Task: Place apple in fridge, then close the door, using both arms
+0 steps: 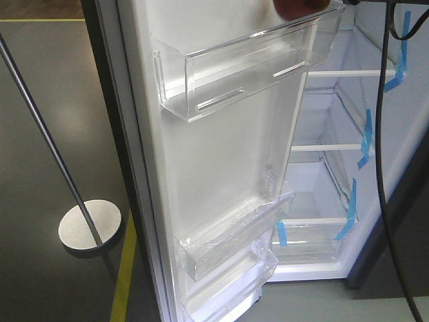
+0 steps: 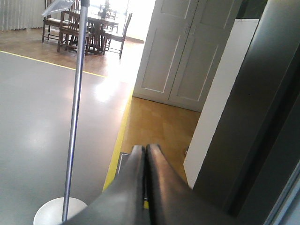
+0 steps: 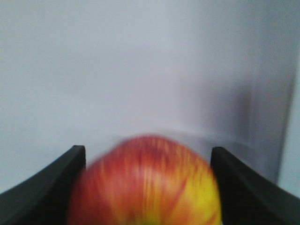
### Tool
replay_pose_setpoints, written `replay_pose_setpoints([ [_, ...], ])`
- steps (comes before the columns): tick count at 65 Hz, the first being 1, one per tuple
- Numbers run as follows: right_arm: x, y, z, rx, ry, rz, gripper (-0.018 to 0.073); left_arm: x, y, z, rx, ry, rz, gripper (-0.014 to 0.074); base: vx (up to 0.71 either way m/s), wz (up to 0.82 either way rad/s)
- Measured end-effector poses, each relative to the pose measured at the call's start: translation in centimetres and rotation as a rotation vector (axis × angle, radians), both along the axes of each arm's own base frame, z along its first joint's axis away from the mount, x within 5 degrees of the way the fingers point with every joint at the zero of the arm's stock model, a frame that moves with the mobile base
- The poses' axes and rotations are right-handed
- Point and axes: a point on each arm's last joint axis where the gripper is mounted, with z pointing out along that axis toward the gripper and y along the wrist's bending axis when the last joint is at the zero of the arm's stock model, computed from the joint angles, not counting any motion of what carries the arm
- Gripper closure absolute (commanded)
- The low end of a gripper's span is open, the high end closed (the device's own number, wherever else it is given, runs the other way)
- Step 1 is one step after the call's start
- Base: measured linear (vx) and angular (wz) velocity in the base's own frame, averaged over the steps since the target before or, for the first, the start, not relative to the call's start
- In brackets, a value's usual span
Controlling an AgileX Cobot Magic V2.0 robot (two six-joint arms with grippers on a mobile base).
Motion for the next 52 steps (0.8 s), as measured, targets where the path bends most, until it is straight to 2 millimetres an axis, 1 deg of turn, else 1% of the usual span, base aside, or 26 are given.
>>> replay_pose_setpoints([
  [9, 0.2, -0.1, 0.2, 0.017, -0.012, -0.025, -0.0041, 0.0, 0.0, 0.0, 0.000, 0.000, 0.000, 0.0603, 0.00, 0.00],
  [17, 0.2, -0.1, 0.2, 0.018, -0.013, -0.027, -0.0014, 0.0, 0.0, 0.0, 0.000, 0.000, 0.000, 0.0603, 0.00, 0.00],
  [23, 0.1, -0.1, 0.4, 0.024, -0.015, -0.025, 0.0032, 0.0, 0.0, 0.0, 0.000, 0.000, 0.000, 0.0603, 0.00, 0.00],
  [28, -0.3, -0.1, 0.9, 0.035, -0.028, -0.024, 0.0114, 0.0, 0.0, 0.0, 0.000, 0.000, 0.000, 0.0603, 0.00, 0.00],
  [30, -0.7, -0.1, 1.4, 0.040, -0.040, -0.023, 0.0156, 0.0, 0.0, 0.0, 0.000, 0.000, 0.000, 0.0603, 0.00, 0.00],
  [32, -1.1, -0.1, 1.9, 0.041, -0.052, -0.022, 0.0217, 0.0, 0.0, 0.0, 0.000, 0.000, 0.000, 0.0603, 0.00, 0.00],
  [35, -2.1, -0.1, 3.0, 0.043, -0.078, -0.019, 0.0286, 0.0, 0.0, 0.0, 0.000, 0.000, 0.000, 0.0603, 0.00, 0.00],
  [36, -2.3, -0.1, 3.2, 0.042, -0.082, -0.017, 0.0330, 0.0, 0.0, 0.0, 0.000, 0.000, 0.000, 0.0603, 0.00, 0.00],
  [39, -3.4, 0.0, 4.2, 0.041, -0.108, -0.009, 0.0423, 0.0, 0.0, 0.0, 0.000, 0.000, 0.000, 0.0603, 0.00, 0.00],
  [42, -4.8, 0.0, 5.4, 0.033, -0.140, 0.001, 0.0516, 0.0, 0.0, 0.0, 0.000, 0.000, 0.000, 0.0603, 0.00, 0.00],
  [43, -5.2, 0.1, 5.7, 0.028, -0.148, 0.008, 0.0562, 0.0, 0.0, 0.0, 0.000, 0.000, 0.000, 0.0603, 0.00, 0.00],
  [44, -5.6, 0.1, 6.0, 0.023, -0.156, 0.011, 0.0576, 0.0, 0.0, 0.0, 0.000, 0.000, 0.000, 0.0603, 0.00, 0.00],
  [47, -7.0, 0.1, 7.1, 0.001, -0.186, 0.021, 0.0575, 0.0, 0.0, 0.0, 0.000, 0.000, 0.000, 0.0603, 0.00, 0.00],
  [52, -8.9, 0.2, 8.1, -0.036, -0.209, 0.040, 0.0566, 0.0, 0.0, 0.0, 0.000, 0.000, 0.000, 0.0603, 0.00, 0.00],
])
